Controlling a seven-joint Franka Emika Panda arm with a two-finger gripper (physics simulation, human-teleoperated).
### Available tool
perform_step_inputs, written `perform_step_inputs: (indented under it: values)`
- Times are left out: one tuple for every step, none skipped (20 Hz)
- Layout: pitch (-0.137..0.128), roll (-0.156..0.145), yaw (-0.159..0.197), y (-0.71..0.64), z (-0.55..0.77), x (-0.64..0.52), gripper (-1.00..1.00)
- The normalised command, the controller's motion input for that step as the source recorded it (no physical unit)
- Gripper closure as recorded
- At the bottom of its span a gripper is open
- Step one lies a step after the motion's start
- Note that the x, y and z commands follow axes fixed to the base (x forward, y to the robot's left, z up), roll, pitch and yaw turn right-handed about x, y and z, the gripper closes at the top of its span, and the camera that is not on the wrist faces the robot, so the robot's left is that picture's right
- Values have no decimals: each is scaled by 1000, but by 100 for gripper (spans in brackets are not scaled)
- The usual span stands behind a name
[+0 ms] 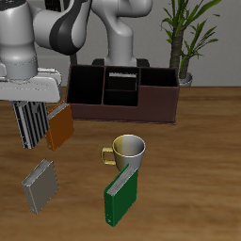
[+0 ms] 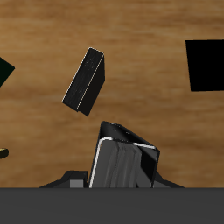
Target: Place the black book into the back desk caddy's back compartment and place the striped book into the back desk caddy's right compartment
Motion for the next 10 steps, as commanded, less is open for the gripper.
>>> perform_step_inputs:
  values:
    - [-108, 62, -37, 198, 675, -390, 100]
    - [-96, 79, 38, 217, 644, -390, 100]
    - [-89, 12, -12, 138, 621, -378, 100]
    - [-85, 58, -13, 317, 728, -473, 100]
    - [-120, 14, 64, 229, 494, -327, 100]
    - [0, 0, 0, -91, -7, 60, 100]
    - [-47, 59, -30, 411, 820, -607, 100]
    - [-127, 15, 65, 323, 724, -552, 100]
    - [-65, -6, 47, 128, 323, -242, 100]
    - [-36, 50, 46, 308, 352, -329, 100]
